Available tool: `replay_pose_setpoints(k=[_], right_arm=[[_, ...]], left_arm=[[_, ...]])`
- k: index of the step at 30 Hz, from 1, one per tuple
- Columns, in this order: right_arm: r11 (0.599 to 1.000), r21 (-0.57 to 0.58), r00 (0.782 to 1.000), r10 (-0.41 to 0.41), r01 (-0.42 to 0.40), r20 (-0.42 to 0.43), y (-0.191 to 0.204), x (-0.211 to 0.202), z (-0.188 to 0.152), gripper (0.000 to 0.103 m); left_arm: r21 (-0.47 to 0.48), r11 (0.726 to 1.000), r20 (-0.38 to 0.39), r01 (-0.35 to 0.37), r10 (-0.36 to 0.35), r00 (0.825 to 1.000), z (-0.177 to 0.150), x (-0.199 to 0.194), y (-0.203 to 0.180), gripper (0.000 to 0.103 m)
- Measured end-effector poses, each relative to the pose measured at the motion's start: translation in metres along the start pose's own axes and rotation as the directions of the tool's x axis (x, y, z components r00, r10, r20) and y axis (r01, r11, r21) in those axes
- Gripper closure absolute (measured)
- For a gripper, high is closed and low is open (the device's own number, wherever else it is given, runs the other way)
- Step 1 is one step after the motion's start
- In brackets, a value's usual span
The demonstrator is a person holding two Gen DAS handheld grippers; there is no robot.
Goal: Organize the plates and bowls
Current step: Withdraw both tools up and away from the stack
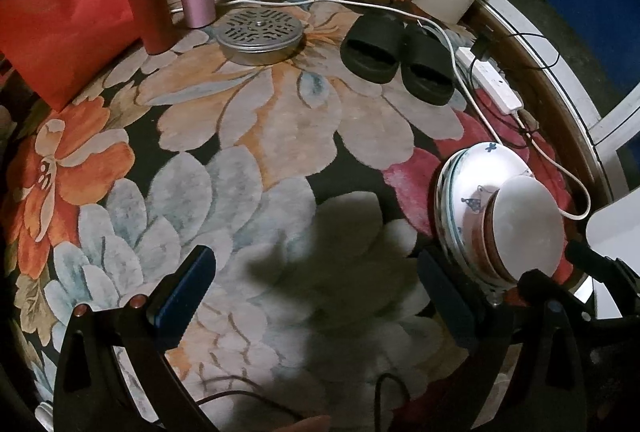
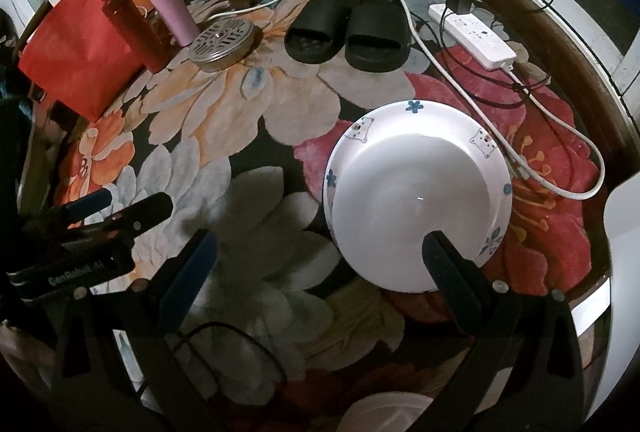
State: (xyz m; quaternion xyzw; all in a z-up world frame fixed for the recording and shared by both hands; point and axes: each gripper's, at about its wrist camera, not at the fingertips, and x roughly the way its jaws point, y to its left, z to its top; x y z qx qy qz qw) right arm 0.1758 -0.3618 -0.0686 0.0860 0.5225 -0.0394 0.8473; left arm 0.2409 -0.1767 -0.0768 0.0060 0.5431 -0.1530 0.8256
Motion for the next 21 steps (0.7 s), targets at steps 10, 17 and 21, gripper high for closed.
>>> replay_pose_setpoints(k=[10,17,21], right_arm=[[1.0,-0.029,1.0,0.008,-0.008,-0.007,0.01,0.002,-0.001,0.0],[0.999,-0.043,1.0,0.012,-0.013,-0.012,0.016,0.004,-0.002,0.0],[0.999,-0.05,1.0,0.016,-0.017,-0.016,0.021,0.006,-0.003,0.0]], left_arm=[[-0.017,1.0,-0.003,-0.006,0.006,1.0,-0.004,-0.002,0.012,0.002],[-0.027,1.0,-0.004,-0.006,0.006,1.0,-0.006,-0.004,0.02,0.007],[-0.04,0.999,-0.011,-0.008,0.008,1.0,-0.008,-0.003,0.027,0.007]])
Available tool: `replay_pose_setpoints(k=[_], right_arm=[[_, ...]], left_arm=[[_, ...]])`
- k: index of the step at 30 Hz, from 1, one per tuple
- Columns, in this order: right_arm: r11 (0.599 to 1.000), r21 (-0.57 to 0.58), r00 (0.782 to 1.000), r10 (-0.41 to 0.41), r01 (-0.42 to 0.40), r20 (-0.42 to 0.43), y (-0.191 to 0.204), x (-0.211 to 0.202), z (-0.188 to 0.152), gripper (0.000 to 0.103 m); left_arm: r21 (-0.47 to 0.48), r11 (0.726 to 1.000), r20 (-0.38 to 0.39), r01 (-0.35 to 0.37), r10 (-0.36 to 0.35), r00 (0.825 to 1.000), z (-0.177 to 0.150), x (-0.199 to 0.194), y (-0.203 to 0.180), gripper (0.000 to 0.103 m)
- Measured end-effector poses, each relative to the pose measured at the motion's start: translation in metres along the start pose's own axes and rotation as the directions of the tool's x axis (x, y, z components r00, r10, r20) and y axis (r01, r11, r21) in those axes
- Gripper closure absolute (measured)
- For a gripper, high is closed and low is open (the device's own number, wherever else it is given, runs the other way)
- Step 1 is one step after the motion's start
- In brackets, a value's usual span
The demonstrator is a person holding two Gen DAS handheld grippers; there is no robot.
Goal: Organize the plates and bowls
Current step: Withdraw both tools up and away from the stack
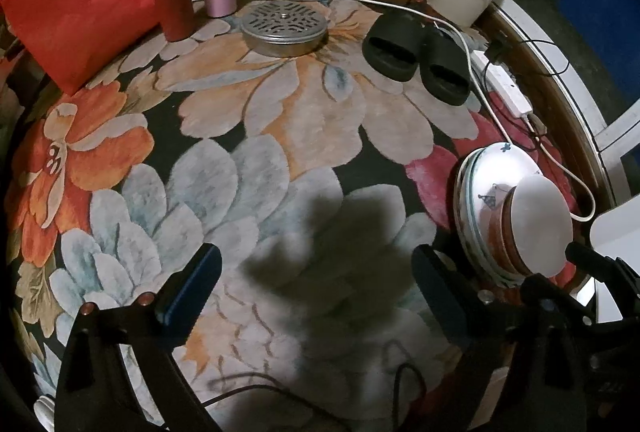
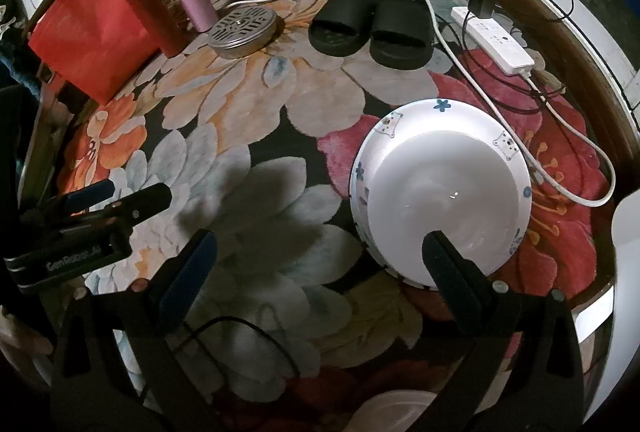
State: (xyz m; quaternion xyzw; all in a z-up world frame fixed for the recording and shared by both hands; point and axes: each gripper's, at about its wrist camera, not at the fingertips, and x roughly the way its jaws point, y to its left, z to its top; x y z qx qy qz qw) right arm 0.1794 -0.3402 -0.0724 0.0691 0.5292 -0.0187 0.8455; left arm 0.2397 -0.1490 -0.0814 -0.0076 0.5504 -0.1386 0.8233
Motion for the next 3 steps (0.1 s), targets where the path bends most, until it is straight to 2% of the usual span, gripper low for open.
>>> replay_pose_setpoints(k=[3], right_arm=[[1.0,-0.007,1.0,0.001,-0.001,-0.003,0.0027,0.0016,-0.0007,0.0]], left_arm=[[-0.012,1.0,-0.006,0.002,-0.002,1.0,-0.0018,0.0014,0.0054,0.008]])
